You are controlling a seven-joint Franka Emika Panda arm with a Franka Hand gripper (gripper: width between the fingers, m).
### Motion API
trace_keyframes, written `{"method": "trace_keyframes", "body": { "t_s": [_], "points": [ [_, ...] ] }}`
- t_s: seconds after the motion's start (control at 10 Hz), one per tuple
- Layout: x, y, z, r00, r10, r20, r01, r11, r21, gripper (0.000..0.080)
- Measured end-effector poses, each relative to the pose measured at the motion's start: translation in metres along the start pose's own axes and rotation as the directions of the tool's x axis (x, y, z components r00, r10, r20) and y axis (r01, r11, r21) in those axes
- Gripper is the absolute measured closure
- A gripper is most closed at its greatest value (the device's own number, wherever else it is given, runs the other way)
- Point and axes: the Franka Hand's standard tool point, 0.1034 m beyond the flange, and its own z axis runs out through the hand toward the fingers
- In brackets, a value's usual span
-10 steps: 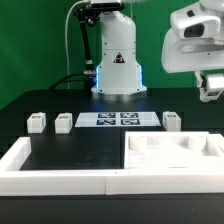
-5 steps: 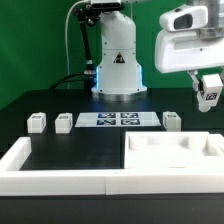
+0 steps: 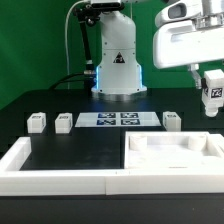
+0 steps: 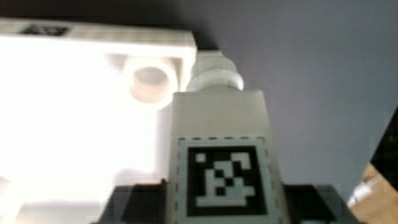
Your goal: Assemble square table
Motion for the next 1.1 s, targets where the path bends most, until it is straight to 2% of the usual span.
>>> {"method": "trace_keyframes", "body": {
  "t_s": [0.2,0.4,0.5,0.9,1.0,1.1],
  "points": [
    [0.008,0.013,0.009,0.998,-0.046,-0.041,0.046,0.999,-0.008,0.0508],
    [0.03,0.026,0.01,0.996,-0.077,-0.041,0.076,0.997,-0.016,0.0508],
    [0.034,0.026,0.01,0.996,-0.084,-0.039,0.083,0.996,-0.016,0.0508],
    [0.03,0.025,0.012,0.996,-0.084,-0.034,0.084,0.996,-0.015,0.0508],
    [0.03,0.029,0.018,0.995,-0.098,-0.028,0.098,0.995,-0.017,0.0508],
    [0.039,0.032,0.023,0.994,-0.104,-0.033,0.103,0.994,-0.018,0.0508]
  ]
}}
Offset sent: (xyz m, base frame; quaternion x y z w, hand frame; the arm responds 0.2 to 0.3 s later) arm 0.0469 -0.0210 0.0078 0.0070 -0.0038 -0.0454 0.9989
